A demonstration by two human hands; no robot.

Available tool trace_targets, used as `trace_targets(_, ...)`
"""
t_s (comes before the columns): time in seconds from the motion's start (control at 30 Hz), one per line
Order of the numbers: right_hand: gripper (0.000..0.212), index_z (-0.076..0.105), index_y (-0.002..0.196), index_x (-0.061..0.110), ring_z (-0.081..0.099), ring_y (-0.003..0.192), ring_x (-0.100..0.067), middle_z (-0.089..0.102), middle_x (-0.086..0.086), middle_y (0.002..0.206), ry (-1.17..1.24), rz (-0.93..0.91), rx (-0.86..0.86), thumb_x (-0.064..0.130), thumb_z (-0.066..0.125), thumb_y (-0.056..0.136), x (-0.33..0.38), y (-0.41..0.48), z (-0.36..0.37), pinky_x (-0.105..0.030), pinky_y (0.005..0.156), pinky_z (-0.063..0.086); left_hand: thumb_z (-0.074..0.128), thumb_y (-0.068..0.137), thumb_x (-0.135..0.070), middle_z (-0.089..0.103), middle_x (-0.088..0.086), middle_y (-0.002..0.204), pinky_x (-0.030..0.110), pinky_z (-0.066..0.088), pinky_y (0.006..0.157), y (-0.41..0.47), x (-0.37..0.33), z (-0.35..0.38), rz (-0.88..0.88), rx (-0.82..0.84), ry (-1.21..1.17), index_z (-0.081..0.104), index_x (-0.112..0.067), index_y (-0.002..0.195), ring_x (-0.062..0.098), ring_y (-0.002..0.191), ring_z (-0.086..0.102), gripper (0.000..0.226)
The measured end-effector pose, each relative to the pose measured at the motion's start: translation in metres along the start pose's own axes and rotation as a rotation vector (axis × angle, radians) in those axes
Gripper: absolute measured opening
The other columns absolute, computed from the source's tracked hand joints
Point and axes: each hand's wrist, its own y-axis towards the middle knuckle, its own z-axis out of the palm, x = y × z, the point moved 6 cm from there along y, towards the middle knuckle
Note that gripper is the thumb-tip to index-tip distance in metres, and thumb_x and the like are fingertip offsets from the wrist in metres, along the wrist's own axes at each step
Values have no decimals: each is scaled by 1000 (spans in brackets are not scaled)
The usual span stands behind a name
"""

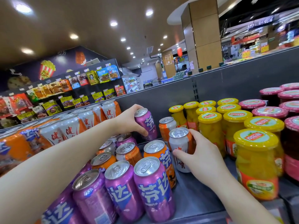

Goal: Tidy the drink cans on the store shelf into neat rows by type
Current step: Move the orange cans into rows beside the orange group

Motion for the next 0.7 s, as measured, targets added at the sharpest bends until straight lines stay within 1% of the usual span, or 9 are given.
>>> trace_targets(0.07,67,50,139,28,53,103,-2,60,15,125,23,19,10,31,82,80,0,0,0,-7,73,40,96,61,-19,66,-5,114,30,61,80,-3,-3,4,6,47,35,42,-31,131,11,99,69,89)
trace_targets(0.2,77,47,143,29,57,116,-13,60,7,134,-13,36,11,27,84,76,-1,-2,2,-25,91,48,95,65,-28,63,-9,115,23,58,78,-7,-8,17,18,134,157,42,-31,130,6,99,66,84)
trace_targets(0.27,79,47,144,31,58,119,-15,61,7,134,-25,37,0,27,84,75,-1,-4,1,-27,95,49,94,65,-29,63,-9,116,25,58,81,-8,-8,24,41,164,236,44,-29,129,6,99,65,81)
trace_targets(0.37,79,48,145,30,60,120,-13,62,11,134,-42,34,-11,26,85,75,1,-6,-2,-24,93,47,93,67,-33,61,-9,119,32,58,89,-8,-5,32,54,204,324,46,-29,130,8,102,64,78)
trace_targets(0.43,78,49,145,30,60,119,-13,63,11,134,-38,44,-12,26,85,76,3,-5,-3,-26,94,49,91,70,-37,60,-8,122,33,57,91,-8,-5,33,45,247,358,46,-29,132,9,104,63,77)
trace_targets(0.5,77,47,144,29,60,121,-15,62,9,135,-56,64,-4,27,85,77,4,-4,-2,-30,95,51,88,70,-47,58,-8,127,36,56,95,-10,-5,28,15,298,396,47,-31,135,11,108,62,79)
trace_targets(0.57,74,48,142,26,59,122,-16,62,6,136,-88,80,7,27,84,79,6,-1,0,-28,92,49,86,69,-55,56,-9,131,36,54,98,-13,-7,19,-15,319,416,46,-35,140,14,113,60,83)
trace_targets(0.63,68,50,137,22,60,120,-18,63,3,134,-107,94,17,26,85,79,8,2,2,-25,87,48,85,70,-57,55,-8,133,34,51,100,-20,-11,8,-28,321,383,44,-39,143,16,116,59,86)
trace_targets(0.7,66,51,135,20,61,119,-19,63,0,134,-129,112,33,28,84,79,8,5,4,-26,86,48,84,71,-58,57,-9,134,34,50,101,-30,-16,-1,-30,322,347,43,-40,143,14,118,60,85)
